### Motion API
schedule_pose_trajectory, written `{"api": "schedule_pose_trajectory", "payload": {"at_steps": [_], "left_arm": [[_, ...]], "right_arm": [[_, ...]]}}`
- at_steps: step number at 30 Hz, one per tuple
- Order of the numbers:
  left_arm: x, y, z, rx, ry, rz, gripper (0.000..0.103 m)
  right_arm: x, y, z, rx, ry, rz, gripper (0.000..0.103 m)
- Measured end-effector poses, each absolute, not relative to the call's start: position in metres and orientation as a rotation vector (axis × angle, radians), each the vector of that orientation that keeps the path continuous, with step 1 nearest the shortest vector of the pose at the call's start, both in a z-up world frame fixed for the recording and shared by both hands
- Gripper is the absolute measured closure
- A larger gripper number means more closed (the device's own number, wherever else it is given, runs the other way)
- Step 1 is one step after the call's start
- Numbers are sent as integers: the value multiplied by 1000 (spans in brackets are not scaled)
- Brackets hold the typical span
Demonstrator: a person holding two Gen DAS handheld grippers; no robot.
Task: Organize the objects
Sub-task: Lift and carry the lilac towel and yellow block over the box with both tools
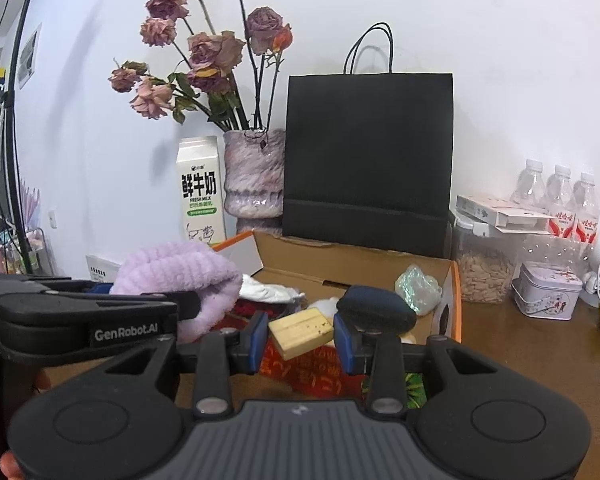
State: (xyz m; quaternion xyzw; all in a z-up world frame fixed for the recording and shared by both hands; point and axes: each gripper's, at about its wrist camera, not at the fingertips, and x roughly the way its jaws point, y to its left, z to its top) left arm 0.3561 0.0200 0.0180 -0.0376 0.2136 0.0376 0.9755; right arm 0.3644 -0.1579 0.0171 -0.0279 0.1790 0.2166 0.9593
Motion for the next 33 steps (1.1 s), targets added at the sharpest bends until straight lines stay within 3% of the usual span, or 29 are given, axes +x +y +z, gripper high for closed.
{"api": "schedule_pose_trajectory", "payload": {"at_steps": [33], "left_arm": [[470, 29, 18, -72, 425, 56, 56]], "right_arm": [[478, -147, 15, -56, 366, 418, 69]]}}
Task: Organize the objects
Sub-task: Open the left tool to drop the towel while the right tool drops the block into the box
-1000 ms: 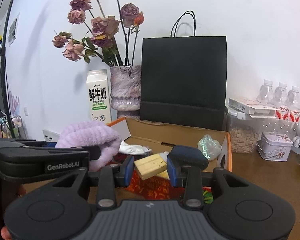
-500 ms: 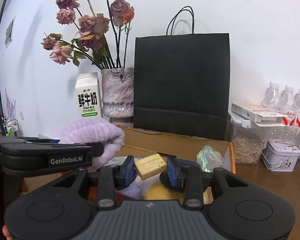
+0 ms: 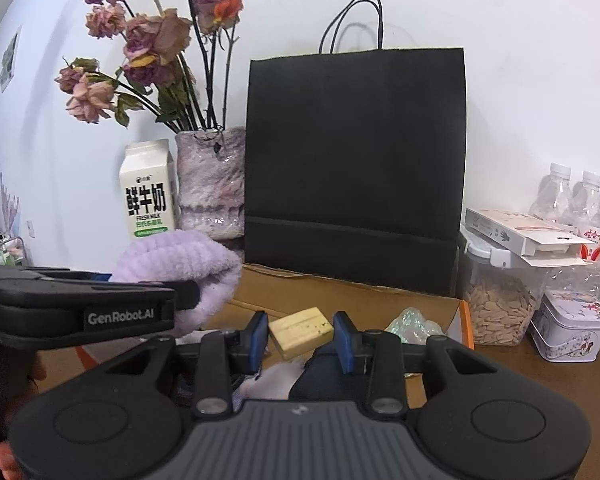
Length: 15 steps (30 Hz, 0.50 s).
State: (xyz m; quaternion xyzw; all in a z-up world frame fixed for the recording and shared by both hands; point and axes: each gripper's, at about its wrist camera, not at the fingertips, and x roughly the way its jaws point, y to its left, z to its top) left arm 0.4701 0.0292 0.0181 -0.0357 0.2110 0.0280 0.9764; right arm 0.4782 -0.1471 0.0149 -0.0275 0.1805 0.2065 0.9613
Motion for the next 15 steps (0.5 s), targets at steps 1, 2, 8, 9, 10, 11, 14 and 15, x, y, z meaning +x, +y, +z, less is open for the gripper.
{"api": "schedule_pose_trajectory", "payload": {"at_steps": [1, 2, 8, 9, 10, 11, 14, 15], "left_arm": [[473, 29, 18, -70, 427, 56, 56], [475, 29, 17, -68, 428, 55, 56], [491, 29, 15, -69, 430, 47, 56], [493, 29, 15, -69, 430, 47, 53], [494, 30, 15, -67, 431, 48, 51], [495, 30, 15, -64, 429, 52, 40], [494, 33, 16, -64, 397, 71, 0], [492, 34, 17, -62, 378, 87, 0]], "right_arm": [[481, -147, 15, -56, 367, 417, 69], [484, -146, 14, -57, 369, 416, 69], [498, -143, 11, -65, 380, 402, 69], [500, -143, 10, -66, 383, 398, 69], [502, -143, 9, -68, 387, 393, 69], [504, -143, 8, -71, 393, 390, 68], [508, -142, 3, -84, 425, 375, 40], [509, -142, 2, -91, 433, 364, 26]]}}
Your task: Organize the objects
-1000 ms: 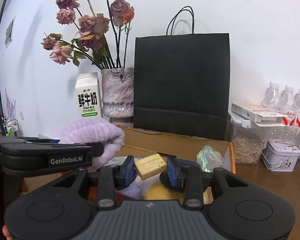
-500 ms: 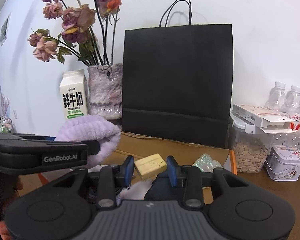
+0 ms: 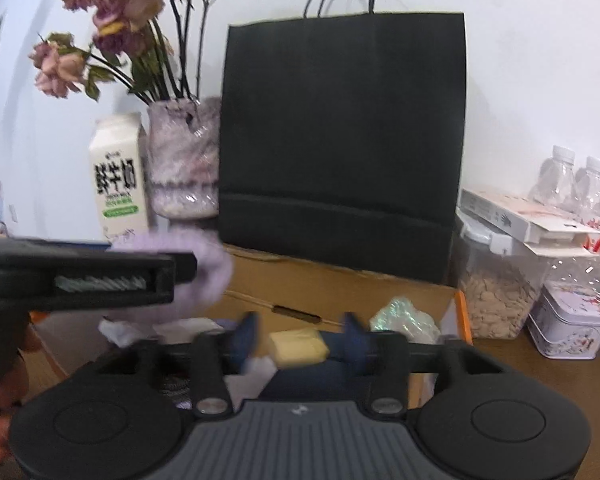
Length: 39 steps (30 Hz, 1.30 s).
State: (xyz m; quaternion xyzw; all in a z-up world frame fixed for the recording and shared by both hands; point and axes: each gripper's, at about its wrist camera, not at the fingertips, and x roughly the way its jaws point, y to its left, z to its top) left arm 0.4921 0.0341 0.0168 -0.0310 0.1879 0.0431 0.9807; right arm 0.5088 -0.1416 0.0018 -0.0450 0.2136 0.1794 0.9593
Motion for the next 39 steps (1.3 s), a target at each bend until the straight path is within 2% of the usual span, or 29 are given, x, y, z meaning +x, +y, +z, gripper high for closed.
{"api": "schedule_pose_trajectory", "payload": {"at_steps": [1, 2, 21, 39], "left_arm": [[492, 35, 18, -57, 372, 94, 0], [492, 36, 18, -56, 374, 92, 0], [477, 45, 8, -63, 452, 65, 0], [350, 50, 23, -46, 436, 9, 0]], "right_arm": [[509, -142, 1, -95, 435, 350, 3], [509, -142, 0, -97, 428, 332, 0], [502, -163, -2, -42, 462, 297, 0], [396, -178, 17, -26, 442, 340, 0]]}}
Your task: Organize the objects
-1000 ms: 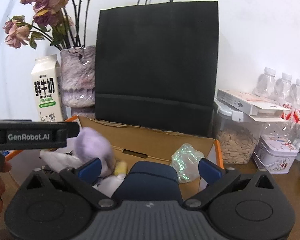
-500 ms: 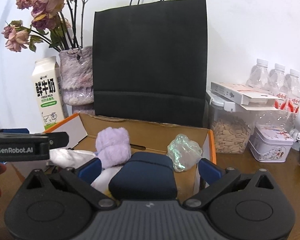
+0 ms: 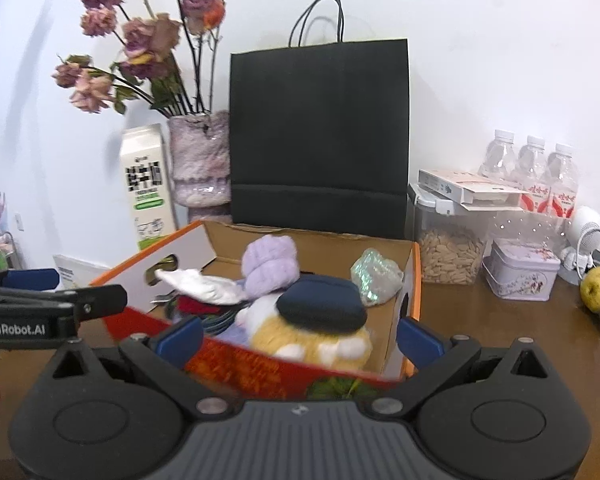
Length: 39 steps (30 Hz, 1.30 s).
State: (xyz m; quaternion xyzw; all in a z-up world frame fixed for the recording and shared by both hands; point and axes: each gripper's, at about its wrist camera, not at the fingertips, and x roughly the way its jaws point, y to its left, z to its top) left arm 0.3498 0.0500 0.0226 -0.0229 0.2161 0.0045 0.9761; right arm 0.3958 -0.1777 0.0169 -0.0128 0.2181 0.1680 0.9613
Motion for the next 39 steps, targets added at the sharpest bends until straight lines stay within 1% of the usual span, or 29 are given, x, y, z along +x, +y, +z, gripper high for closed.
{"api": "schedule_pose_trajectory", "payload": {"at_steps": [21, 28, 39], "left_arm": [[215, 45, 27, -17, 486, 24, 0], [192, 46, 24, -24, 498, 28, 0], [175, 48, 24, -25, 499, 36, 0]], "right_arm": [[253, -189, 20, -9, 480, 329, 0], [227, -191, 22, -8, 477, 323, 0], [212, -190, 20, -12, 485, 330, 0]]}}
